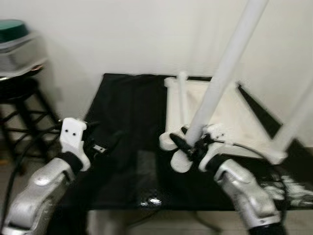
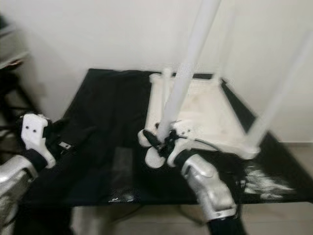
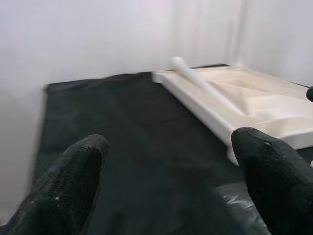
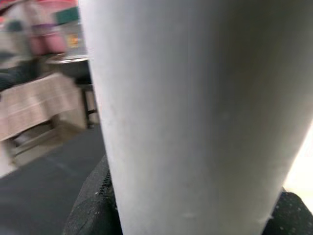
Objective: Building children table
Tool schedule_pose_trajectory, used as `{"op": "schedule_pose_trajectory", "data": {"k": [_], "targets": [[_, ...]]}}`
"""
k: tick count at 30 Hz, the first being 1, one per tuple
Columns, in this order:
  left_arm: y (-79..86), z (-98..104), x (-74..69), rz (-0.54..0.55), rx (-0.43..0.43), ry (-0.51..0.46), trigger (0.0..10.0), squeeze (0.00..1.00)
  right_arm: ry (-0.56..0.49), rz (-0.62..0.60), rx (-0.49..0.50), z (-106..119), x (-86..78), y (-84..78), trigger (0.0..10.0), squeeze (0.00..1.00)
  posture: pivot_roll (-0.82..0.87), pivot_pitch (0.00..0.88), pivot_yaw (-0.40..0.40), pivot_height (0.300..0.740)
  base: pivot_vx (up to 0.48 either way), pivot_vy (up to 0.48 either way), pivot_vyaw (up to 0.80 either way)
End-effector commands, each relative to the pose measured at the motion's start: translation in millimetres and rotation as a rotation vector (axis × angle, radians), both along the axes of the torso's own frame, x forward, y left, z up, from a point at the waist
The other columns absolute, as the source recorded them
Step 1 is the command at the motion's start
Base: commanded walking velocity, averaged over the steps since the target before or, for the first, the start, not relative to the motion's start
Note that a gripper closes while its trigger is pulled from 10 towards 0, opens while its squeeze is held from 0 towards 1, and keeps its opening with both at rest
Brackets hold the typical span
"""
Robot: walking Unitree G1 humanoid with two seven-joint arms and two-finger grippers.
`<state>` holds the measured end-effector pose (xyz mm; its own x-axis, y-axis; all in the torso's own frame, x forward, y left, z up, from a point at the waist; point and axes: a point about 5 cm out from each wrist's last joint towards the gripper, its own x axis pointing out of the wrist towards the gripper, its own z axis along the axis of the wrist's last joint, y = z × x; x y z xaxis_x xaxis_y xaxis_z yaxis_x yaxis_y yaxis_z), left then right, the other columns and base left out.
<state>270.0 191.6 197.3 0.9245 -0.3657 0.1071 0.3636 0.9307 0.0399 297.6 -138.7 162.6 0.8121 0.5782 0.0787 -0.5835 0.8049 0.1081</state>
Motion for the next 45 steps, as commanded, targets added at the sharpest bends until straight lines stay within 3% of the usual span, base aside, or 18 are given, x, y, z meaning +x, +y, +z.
{"op": "schedule_pose_trajectory", "data": {"k": [1,7,11,20,31,45], "targets": [[-1.1,-1.6,-4.1,-0.018,-0.005,0.007,10.0,0.00,-0.015,0.041,0.013,2.5,-3.7,6.9,10.0,0.00,-0.05,0.000,-0.050,0.740,0.281,0.000,0.00],[-1.0,-1.7,-5.4,-0.025,-0.007,0.008,10.0,0.00,-0.041,0.054,0.014,4.2,-6.1,8.4,10.0,0.00,-0.05,0.000,-0.049,0.740,0.285,0.000,0.39],[-0.9,-1.9,-5.6,-0.032,-0.008,0.010,10.0,0.00,-0.006,0.018,0.007,0.4,-2.4,6.9,10.0,0.00,-0.05,0.000,-0.047,0.740,0.279,0.000,0.00],[-4.1,-3.6,-9.8,-0.084,0.013,0.022,10.0,0.00,0.008,0.080,0.063,3.0,-6.5,8.6,10.0,0.00,-0.05,0.000,-0.049,0.740,0.053,0.000,0.00],[-2.4,-3.0,-11.1,-0.087,-0.001,0.038,10.0,0.00,0.011,0.081,0.073,3.8,-9.4,9.2,10.0,0.00,-0.05,0.000,-0.045,0.740,0.000,-0.446,0.00],[-1.0,0.8,-12.1,-0.066,-0.030,0.038,10.0,0.00,-0.026,0.045,0.017,12.7,-6.5,7.3,10.0,0.00,-0.05,0.000,-0.046,0.740,0.000,-0.033,0.00]]}}
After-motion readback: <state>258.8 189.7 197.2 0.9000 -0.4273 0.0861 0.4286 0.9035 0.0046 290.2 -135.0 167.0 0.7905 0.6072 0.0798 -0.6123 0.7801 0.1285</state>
